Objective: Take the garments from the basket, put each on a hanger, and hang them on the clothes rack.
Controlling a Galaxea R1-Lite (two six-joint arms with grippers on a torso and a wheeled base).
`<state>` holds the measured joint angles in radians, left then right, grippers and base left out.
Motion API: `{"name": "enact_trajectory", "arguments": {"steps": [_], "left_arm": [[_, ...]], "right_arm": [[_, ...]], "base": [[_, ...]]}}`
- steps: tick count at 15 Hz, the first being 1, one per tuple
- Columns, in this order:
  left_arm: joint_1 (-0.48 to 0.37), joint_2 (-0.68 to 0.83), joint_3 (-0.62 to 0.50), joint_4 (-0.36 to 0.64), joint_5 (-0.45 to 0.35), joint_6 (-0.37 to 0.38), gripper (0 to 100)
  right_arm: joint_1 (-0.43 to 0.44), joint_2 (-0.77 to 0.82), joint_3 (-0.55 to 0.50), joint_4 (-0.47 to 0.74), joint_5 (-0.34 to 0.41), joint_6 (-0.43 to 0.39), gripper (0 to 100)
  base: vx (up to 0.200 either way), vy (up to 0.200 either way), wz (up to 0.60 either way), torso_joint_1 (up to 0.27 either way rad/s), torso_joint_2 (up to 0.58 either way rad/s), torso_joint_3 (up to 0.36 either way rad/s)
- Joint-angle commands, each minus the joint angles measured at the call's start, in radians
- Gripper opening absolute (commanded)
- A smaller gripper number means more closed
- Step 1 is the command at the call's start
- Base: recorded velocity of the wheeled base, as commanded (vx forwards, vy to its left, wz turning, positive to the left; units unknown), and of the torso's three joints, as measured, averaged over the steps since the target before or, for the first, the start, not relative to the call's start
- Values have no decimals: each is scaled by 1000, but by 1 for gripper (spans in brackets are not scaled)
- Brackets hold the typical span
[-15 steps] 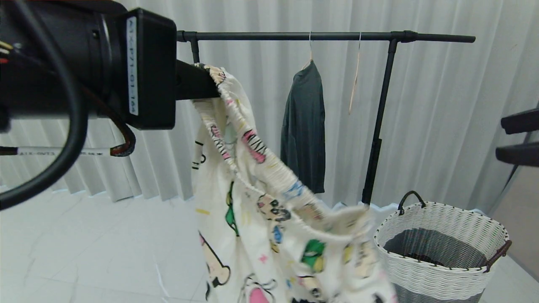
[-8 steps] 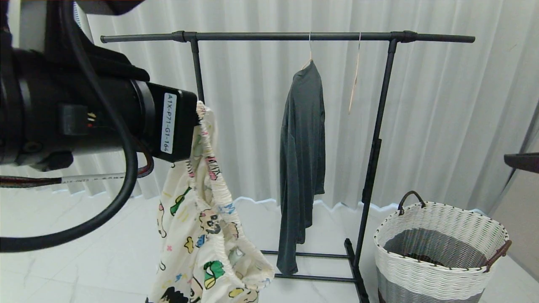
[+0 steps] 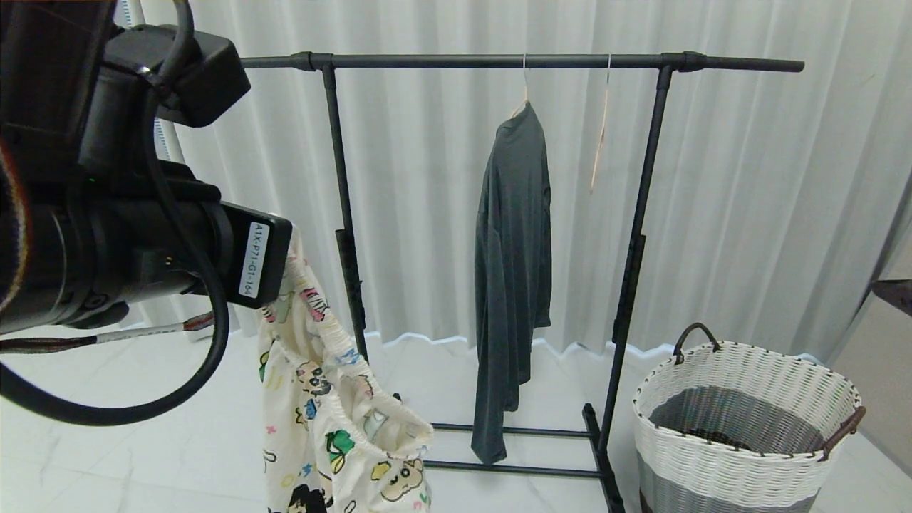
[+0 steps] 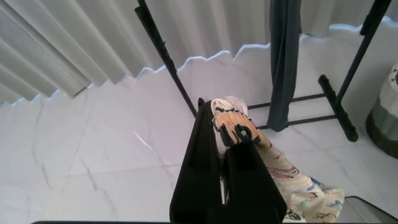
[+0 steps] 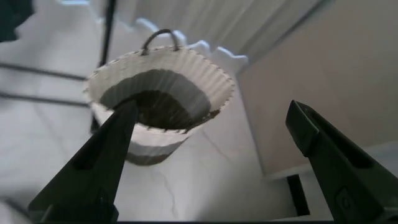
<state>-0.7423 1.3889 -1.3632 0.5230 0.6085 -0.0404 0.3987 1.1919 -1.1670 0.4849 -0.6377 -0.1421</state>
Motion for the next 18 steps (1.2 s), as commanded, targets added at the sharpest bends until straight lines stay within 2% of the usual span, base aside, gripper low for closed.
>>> {"name": "enact_trajectory", "arguments": {"steps": [1, 4, 8, 16, 18], "left_arm": [[6, -8, 4, 0, 0, 1, 0], [6, -10, 9, 0, 2, 1, 0], [6, -10, 15, 2, 2, 1, 0], [6, -19, 22, 2, 2, 1, 0], [6, -22, 22, 2, 2, 1, 0]], "right_arm": [[-6, 8, 46, -40, 4, -1, 100], [-21, 11, 46, -123, 79, -1, 100], [-32, 9, 46, -135, 105, -1, 100], [-34, 11, 46, -137, 128, -1, 100], [-34, 8, 44, -137, 128, -1, 100]], "base": [[0, 0, 0, 0, 0, 0], [0, 0, 0, 52, -101, -29], [0, 0, 0, 193, -158, -209], [0, 0, 0, 151, -548, -218], [0, 0, 0, 322, -486, -237]]}}
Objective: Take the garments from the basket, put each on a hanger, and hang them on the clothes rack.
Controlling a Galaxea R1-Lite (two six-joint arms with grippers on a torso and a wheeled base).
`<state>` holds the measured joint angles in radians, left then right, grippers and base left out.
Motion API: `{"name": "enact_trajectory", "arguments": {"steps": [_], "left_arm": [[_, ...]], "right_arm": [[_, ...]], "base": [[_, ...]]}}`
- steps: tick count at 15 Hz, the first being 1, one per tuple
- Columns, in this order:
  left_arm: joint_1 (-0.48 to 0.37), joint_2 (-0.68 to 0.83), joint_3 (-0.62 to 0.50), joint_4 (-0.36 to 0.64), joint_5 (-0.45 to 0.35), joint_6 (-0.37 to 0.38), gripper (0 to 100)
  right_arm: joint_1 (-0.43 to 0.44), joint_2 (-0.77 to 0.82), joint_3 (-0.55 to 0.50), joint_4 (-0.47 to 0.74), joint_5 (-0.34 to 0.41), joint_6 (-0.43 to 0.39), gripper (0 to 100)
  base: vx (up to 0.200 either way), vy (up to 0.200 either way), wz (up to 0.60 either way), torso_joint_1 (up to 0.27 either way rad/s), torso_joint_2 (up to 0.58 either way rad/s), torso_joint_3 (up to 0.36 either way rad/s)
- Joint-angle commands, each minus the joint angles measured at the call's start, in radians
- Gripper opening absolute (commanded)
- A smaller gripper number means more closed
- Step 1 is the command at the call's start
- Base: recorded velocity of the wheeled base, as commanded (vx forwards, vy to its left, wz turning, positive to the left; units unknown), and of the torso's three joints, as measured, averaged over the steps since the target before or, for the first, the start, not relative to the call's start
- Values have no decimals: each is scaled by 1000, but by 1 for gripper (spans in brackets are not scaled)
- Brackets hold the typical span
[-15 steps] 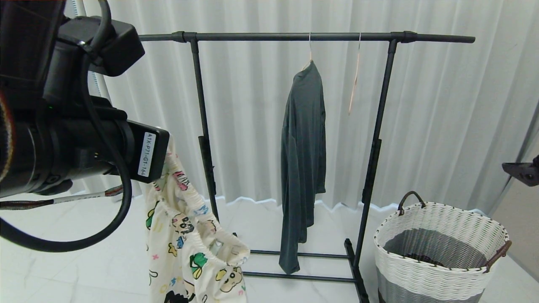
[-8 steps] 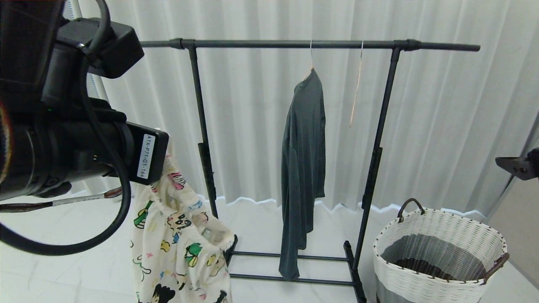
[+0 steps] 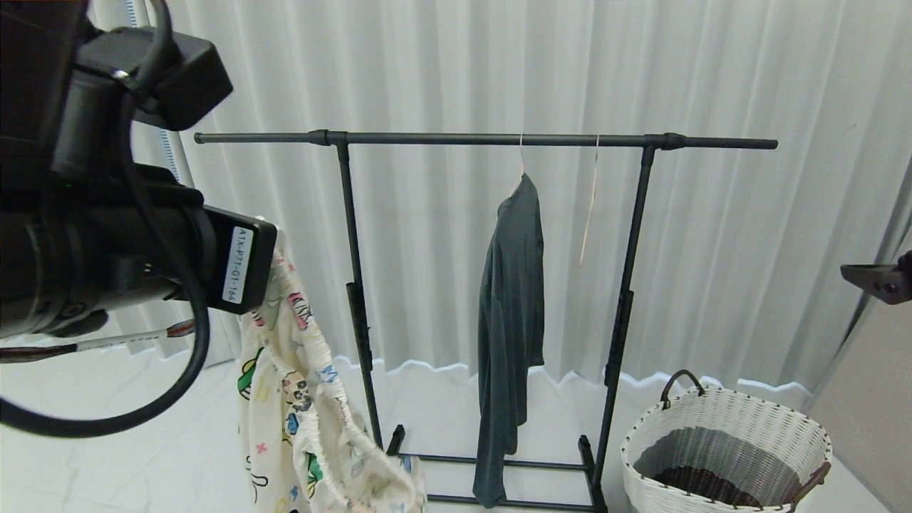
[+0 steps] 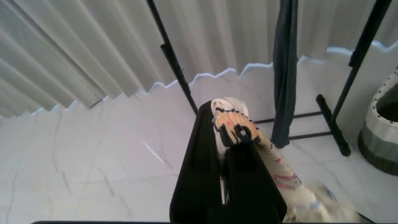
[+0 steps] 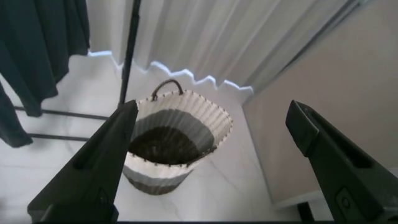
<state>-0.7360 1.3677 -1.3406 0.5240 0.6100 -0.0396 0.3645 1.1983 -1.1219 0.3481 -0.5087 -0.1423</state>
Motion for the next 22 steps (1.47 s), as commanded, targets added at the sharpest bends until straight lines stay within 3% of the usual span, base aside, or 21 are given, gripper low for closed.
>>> {"name": "enact_trajectory", "arguments": {"steps": [1, 17, 22], "left_arm": [[0, -2, 0, 1, 1, 0, 0], [0, -10, 11, 1, 5, 13, 0], [0, -10, 12, 1, 7, 13, 0]], "right_arm": [[1, 0, -1, 0, -1, 0, 100], [1, 3, 24, -44, 1, 1, 100], [2, 0, 82, -110, 1, -2, 100]], "base": [[0, 0, 0, 344, -456, -246], [0, 0, 0, 265, -513, -261], [200, 0, 0, 41, -83, -40]]}}
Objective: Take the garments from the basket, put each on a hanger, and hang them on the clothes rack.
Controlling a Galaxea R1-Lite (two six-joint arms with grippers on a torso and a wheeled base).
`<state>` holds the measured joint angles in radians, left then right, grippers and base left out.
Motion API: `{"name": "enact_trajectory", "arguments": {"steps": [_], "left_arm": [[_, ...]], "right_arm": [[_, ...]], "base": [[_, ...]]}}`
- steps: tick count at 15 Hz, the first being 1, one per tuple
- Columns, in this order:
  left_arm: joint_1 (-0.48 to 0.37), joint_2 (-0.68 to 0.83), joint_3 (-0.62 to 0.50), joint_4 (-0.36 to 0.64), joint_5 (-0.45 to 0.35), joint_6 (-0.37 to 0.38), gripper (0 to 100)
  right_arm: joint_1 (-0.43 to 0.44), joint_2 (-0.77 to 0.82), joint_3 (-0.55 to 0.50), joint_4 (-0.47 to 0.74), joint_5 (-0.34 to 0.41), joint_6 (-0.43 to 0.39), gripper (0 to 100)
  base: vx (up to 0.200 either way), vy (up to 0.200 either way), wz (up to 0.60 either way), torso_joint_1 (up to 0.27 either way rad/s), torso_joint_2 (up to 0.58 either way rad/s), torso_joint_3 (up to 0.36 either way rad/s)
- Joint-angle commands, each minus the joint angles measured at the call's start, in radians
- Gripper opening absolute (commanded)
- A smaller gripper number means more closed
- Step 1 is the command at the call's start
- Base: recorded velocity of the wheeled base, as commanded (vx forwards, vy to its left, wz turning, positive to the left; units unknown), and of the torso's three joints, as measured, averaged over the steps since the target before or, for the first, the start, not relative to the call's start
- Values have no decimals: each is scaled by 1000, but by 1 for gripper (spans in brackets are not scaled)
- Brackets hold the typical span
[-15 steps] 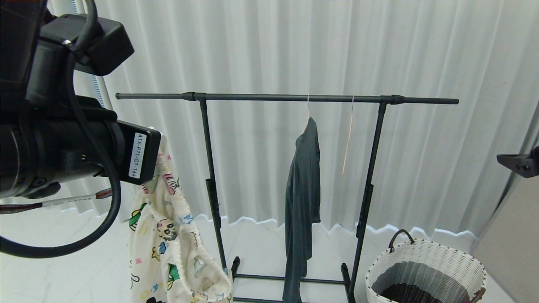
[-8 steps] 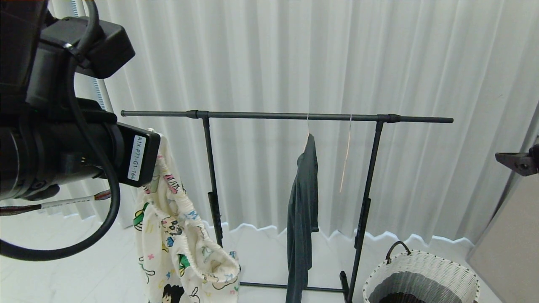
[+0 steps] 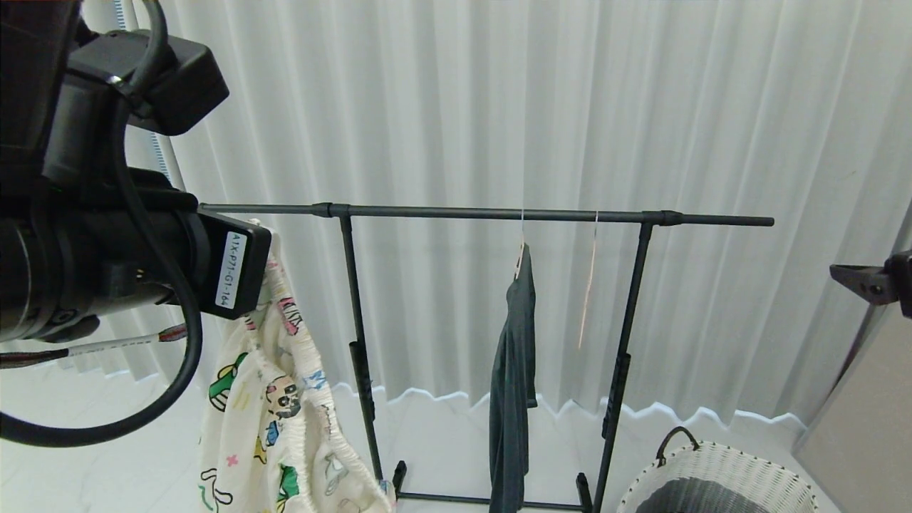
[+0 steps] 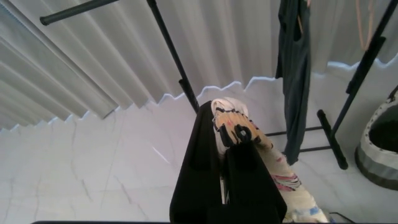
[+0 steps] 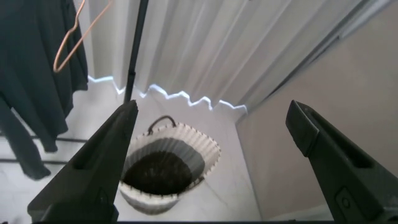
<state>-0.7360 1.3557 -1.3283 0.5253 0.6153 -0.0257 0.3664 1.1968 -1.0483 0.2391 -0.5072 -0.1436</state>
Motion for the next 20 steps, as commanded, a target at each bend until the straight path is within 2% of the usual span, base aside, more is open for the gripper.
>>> {"name": "enact_trajectory", "arguments": {"steps": [1, 8, 17, 20], "left_arm": [[0, 2, 1, -1, 0, 0, 0], [0, 2, 3, -1, 1, -2, 0], [0, 2, 3, -2, 1, -3, 0], [0, 0, 11, -2, 1, -3, 0]], "right_arm": [[2, 0, 14, -6, -1, -1, 100], [3, -10, 28, -6, -1, 1, 100], [14, -25, 73, -6, -1, 1, 100], [20, -25, 79, -6, -2, 1, 100]], "base": [[200, 0, 0, 27, 2, -7], [200, 0, 0, 4, 0, -1], [0, 0, 0, 0, 0, 0], [0, 200, 0, -1, -1, 2]]}}
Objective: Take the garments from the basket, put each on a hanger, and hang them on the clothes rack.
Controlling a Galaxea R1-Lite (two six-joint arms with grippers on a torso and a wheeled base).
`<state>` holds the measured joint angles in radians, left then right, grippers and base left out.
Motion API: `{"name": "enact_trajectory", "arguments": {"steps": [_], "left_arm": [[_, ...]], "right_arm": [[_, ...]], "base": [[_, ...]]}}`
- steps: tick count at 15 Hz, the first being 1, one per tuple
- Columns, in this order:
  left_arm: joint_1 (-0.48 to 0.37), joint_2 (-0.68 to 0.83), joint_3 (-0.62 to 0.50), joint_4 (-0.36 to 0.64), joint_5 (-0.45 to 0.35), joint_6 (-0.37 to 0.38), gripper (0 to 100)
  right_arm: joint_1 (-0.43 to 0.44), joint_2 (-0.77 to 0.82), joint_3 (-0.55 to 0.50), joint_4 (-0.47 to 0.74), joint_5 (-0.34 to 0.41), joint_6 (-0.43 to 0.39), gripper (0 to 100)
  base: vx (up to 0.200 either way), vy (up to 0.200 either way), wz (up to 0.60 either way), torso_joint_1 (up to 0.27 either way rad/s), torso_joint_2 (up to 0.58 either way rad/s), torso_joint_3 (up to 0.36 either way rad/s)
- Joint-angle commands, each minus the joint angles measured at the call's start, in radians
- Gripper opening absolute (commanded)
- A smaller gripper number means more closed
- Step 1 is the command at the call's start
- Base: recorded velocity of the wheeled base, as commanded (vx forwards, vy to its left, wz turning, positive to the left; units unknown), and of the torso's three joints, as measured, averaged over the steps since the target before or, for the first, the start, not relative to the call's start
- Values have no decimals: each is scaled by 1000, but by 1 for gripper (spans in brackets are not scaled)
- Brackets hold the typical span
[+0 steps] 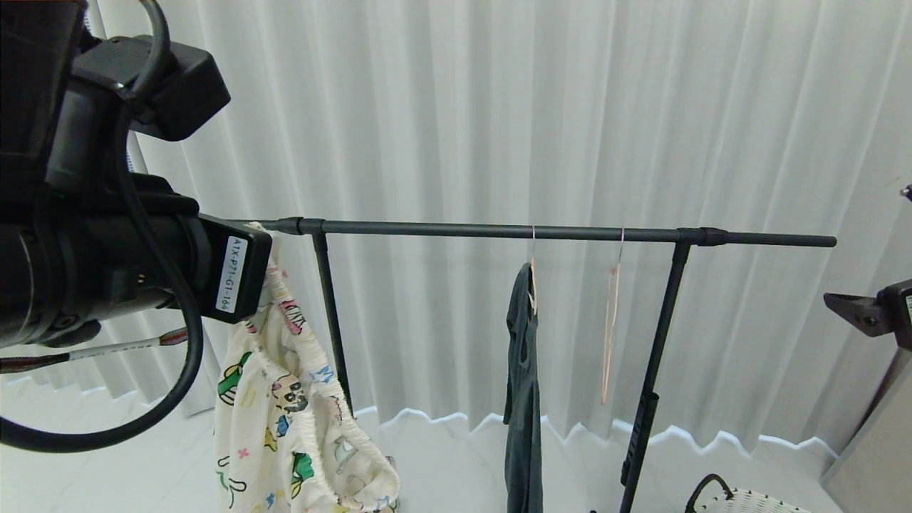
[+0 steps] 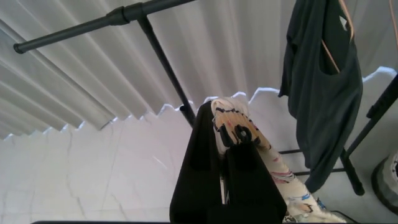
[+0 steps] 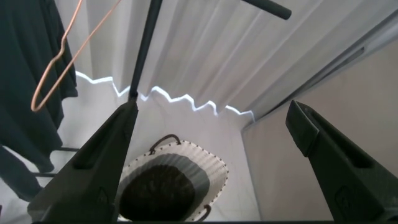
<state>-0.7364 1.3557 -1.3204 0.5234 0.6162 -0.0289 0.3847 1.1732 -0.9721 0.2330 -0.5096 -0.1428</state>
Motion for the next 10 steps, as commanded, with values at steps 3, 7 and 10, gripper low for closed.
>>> {"name": "enact_trajectory", "arguments": {"steps": [3, 7, 10], "left_arm": [[0, 0, 9, 0, 0, 0, 0], [0, -3, 24, -17, 0, 0, 0], [0, -1, 24, -19, 0, 0, 0]], "right_arm": [[2, -1, 3, 0, 0, 0, 100], [2, -1, 3, 0, 0, 0, 100], [2, 2, 4, 0, 0, 0, 100]], "base": [[0, 200, 0, 4, 1, 2], [0, 100, 0, 2, 0, -2], [67, 0, 0, -1, 1, 2]]}}
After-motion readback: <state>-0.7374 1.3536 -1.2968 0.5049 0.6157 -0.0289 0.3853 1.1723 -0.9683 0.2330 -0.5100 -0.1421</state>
